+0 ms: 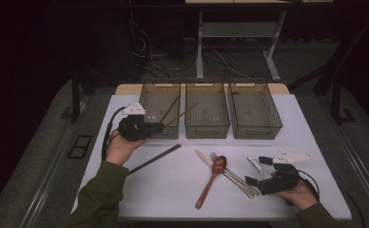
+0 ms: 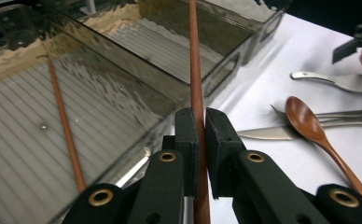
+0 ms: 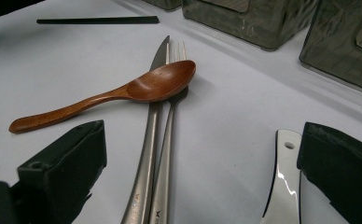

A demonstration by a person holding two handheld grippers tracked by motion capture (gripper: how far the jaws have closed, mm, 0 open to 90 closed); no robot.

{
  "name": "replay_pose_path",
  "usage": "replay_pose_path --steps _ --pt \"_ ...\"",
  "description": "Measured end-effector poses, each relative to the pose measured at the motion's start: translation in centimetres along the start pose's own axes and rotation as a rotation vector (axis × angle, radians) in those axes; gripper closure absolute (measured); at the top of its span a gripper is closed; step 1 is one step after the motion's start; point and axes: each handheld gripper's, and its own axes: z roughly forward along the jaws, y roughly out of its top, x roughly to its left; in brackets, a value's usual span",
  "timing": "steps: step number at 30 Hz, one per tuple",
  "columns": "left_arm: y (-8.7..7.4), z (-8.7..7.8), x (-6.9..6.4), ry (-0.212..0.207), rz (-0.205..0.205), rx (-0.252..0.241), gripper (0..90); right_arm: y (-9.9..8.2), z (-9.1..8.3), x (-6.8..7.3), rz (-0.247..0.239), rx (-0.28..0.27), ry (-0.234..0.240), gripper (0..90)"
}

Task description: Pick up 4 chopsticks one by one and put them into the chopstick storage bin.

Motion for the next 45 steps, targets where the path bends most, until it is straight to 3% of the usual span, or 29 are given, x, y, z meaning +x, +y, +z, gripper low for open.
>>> replay_pose_path --steps 17,27,34,41,45 --pt "2.4 0.8 2.9 0.107 -0.078 -0.004 83.2 0.0 0.0 0.0 0.003 -0.001 -0.001 1.0" --pt "3.6 1.8 4.5 0.164 -0.091 0.011 83.1 0.0 0.0 0.0 0.003 0.0 -0.001 1.1" --pt "3.8 3.4 5.9 0.225 -0.119 0.027 83.1 0.0 0.0 0.0 0.002 -0.002 0.001 1.0" --pt "3.0 4.8 7.5 0.281 -0.167 0.036 83.1 0.0 -0.1 0.0 0.004 -0.003 0.003 1.0" --pt "2.5 5.1 8.3 0.285 -0.204 0.028 83.1 0.0 -0.1 0.0 0.005 -0.004 0.003 1.1"
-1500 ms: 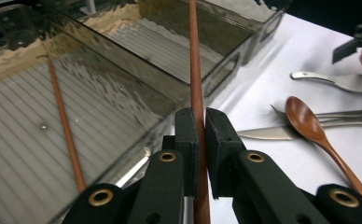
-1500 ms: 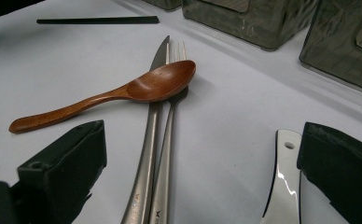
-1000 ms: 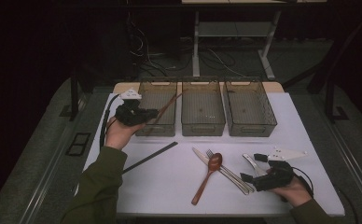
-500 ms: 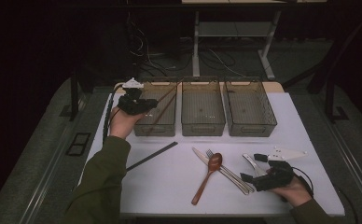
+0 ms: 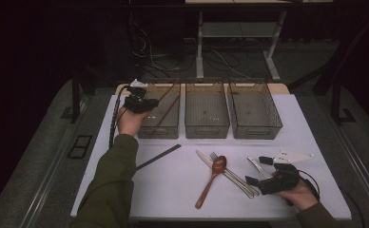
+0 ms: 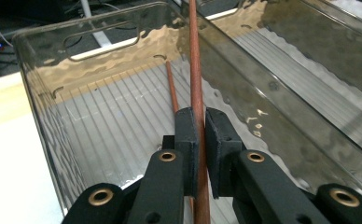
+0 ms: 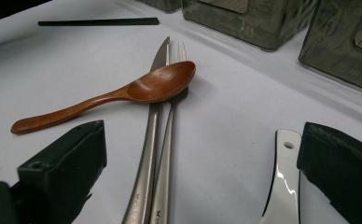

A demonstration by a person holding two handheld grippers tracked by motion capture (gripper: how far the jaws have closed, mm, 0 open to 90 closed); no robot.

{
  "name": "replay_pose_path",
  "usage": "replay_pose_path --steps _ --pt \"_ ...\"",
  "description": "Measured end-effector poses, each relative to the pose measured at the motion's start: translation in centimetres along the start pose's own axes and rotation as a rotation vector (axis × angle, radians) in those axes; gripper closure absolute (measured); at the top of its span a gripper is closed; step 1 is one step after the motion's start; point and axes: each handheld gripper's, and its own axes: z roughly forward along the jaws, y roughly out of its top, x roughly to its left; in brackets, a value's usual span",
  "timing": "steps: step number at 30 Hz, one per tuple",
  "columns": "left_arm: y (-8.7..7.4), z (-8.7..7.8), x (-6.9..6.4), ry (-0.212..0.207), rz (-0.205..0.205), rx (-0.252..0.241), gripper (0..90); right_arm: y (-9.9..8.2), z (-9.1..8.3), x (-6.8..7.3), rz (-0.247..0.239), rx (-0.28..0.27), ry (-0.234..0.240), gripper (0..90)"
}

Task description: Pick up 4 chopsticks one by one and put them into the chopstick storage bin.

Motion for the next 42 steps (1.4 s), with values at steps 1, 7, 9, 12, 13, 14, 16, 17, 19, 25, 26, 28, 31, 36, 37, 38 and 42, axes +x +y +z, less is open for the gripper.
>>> replay_pose_path --steps 1,7,9,12,13,14,16,17,19,25,26,28,31,36,37,38,42 --pt "0.0 0.1 0.1 0.007 -0.003 0.002 83.1 0.0 0.0 0.0 -0.001 0.001 0.0 1.0" --pt "-0.5 0.9 0.7 0.016 -0.031 0.025 83.0 0.0 0.0 0.0 -0.002 0.002 -0.001 1.1" --pt "-0.6 1.1 0.7 0.026 -0.027 0.041 83.0 0.0 0.0 0.0 0.001 0.001 -0.001 1.1" --pt "-0.6 1.2 0.7 0.027 -0.036 0.038 82.8 0.0 0.0 0.0 -0.002 0.003 -0.003 1.0" --pt "-0.6 1.2 0.8 0.03 -0.039 0.045 82.8 0.0 0.0 0.0 -0.003 0.003 -0.003 1.0" --pt "-0.6 1.2 0.8 0.031 -0.041 0.046 82.8 0.0 0.0 0.0 -0.005 0.003 -0.002 1.1" --pt "-0.6 1.2 0.8 0.031 -0.042 0.045 82.6 0.0 0.0 0.1 -0.005 0.003 -0.003 1.0" --pt "-0.6 1.2 0.8 0.031 -0.045 0.044 82.4 0.0 0.0 0.1 -0.005 0.003 -0.003 1.0" --pt "-0.6 1.2 0.8 0.031 -0.05 0.045 82.2 0.0 0.0 0.1 -0.005 0.003 -0.002 1.0" --pt "-0.6 1.2 0.9 0.026 -0.051 0.047 77.7 0.0 0.0 0.1 -0.006 0.004 -0.001 1.1" --pt "-0.6 1.2 0.9 0.025 -0.049 0.049 77.5 0.0 0.0 0.1 -0.005 0.004 -0.001 1.1" --pt "-0.7 1.2 0.8 0.023 -0.045 0.047 75.5 0.0 0.0 0.1 -0.006 0.004 -0.001 1.1" --pt "-0.7 1.2 0.7 0.021 -0.044 0.05 71.0 0.0 0.0 0.1 -0.006 0.004 -0.001 1.1" --pt "-0.7 1.1 0.6 -0.003 -0.024 0.053 61.5 0.0 0.0 0.1 -0.005 0.004 -0.001 1.1" --pt "-0.7 1.0 0.5 -0.01 -0.02 0.053 60.1 0.0 0.0 0.0 -0.007 0.006 -0.001 1.1" --pt "-0.6 1.0 0.4 -0.018 -0.013 0.047 58.9 0.0 0.0 0.0 -0.007 0.007 -0.001 1.0" --pt "-0.4 0.6 -0.1 -0.035 0.022 0.044 51.7 0.0 0.1 0.0 -0.008 0.006 -0.002 1.1"
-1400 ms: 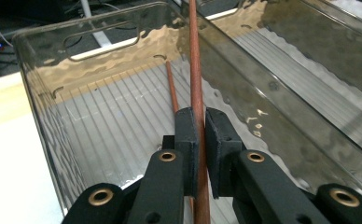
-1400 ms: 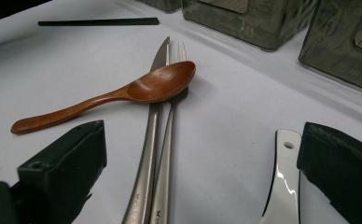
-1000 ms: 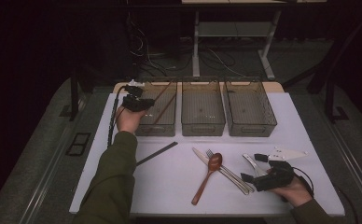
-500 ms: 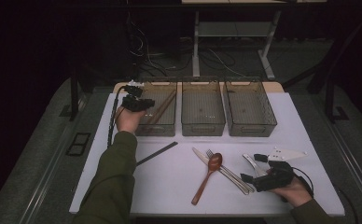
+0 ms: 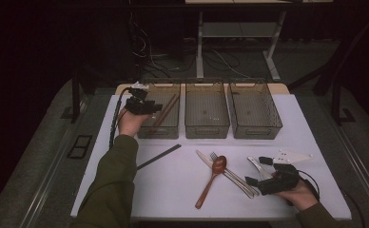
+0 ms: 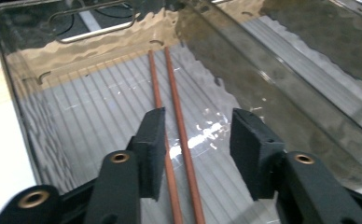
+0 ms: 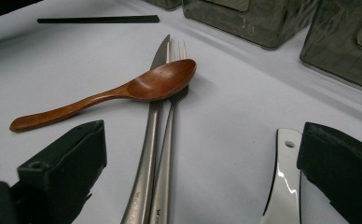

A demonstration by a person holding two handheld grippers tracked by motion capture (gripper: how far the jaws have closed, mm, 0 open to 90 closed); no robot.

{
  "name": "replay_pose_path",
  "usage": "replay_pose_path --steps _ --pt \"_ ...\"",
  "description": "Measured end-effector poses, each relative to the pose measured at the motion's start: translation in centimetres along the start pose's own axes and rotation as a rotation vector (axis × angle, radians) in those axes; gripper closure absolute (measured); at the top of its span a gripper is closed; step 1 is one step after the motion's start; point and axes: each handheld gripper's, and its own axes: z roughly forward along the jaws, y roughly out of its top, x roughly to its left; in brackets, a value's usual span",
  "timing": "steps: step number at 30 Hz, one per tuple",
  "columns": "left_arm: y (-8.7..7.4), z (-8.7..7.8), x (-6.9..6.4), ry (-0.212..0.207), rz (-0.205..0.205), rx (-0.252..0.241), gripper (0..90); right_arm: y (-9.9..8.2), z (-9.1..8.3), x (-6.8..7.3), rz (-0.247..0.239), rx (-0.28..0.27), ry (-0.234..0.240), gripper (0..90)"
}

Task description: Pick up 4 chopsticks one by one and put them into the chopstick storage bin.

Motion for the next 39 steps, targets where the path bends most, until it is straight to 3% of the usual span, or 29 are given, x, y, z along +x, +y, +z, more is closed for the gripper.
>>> replay_pose_path --steps 16,29,39 --pt "0.5 -4.0 -2.7 -0.1 0.077 -0.102 38.9 0.0 0.0 0.0 0.001 -0.001 -0.003 1.1" --pt "-1.7 -5.4 -5.4 -0.17 0.141 -0.088 28.0 0.0 -0.1 -0.1 0.02 -0.007 -0.006 1.0" --pt "-3.7 -5.6 -7.7 -0.194 0.191 -0.08 22.1 0.0 -0.1 -0.1 0.016 -0.008 -0.005 1.1"
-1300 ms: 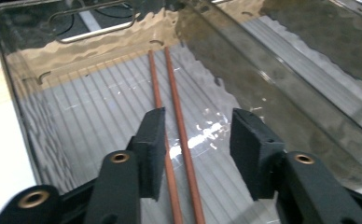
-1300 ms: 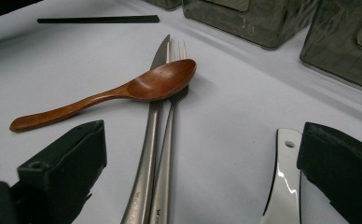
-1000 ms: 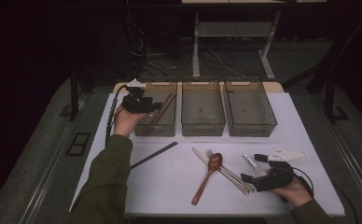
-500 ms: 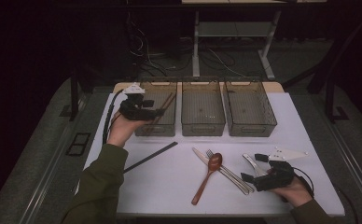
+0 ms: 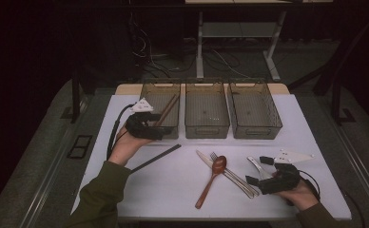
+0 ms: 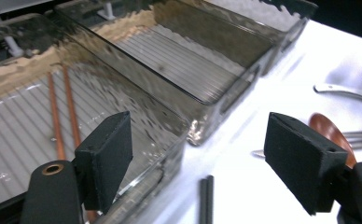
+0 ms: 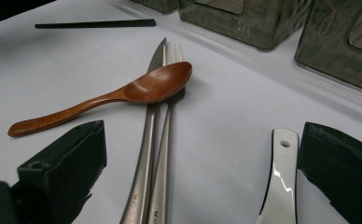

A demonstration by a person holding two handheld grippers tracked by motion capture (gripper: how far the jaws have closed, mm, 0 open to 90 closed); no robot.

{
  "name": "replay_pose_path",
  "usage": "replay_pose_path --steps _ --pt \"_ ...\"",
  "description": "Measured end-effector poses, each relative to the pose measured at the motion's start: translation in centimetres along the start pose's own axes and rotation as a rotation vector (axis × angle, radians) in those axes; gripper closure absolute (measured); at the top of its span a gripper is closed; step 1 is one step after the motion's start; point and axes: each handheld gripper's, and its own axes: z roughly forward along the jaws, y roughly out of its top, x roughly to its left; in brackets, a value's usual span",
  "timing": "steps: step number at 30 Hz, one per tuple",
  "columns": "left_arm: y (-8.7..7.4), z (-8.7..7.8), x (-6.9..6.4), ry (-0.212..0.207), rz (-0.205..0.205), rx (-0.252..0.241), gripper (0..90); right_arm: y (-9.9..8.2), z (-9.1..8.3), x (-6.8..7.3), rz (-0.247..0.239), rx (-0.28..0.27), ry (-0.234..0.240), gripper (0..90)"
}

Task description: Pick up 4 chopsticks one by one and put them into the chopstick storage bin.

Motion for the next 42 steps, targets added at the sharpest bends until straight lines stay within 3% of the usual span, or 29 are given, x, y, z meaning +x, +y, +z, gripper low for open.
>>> replay_pose_path --steps 17,32,38,42 --pt "-3.4 -0.8 -3.0 -0.021 0.028 0.035 17.5 0.0 0.1 0.0 0.004 -0.003 -0.004 1.1" --pt "-7.0 -2.2 -4.3 -0.022 0.023 0.051 17.5 -0.1 0.0 -0.1 0.005 0.0 -0.007 1.1" --pt "-8.6 -2.7 -4.3 0.011 0.034 0.081 22.7 -0.1 0.0 0.0 0.004 0.001 -0.012 1.0" --pt "-9.1 -3.0 -3.9 0.021 0.033 0.102 31.2 -0.1 0.0 0.0 0.002 0.002 -0.011 1.1"
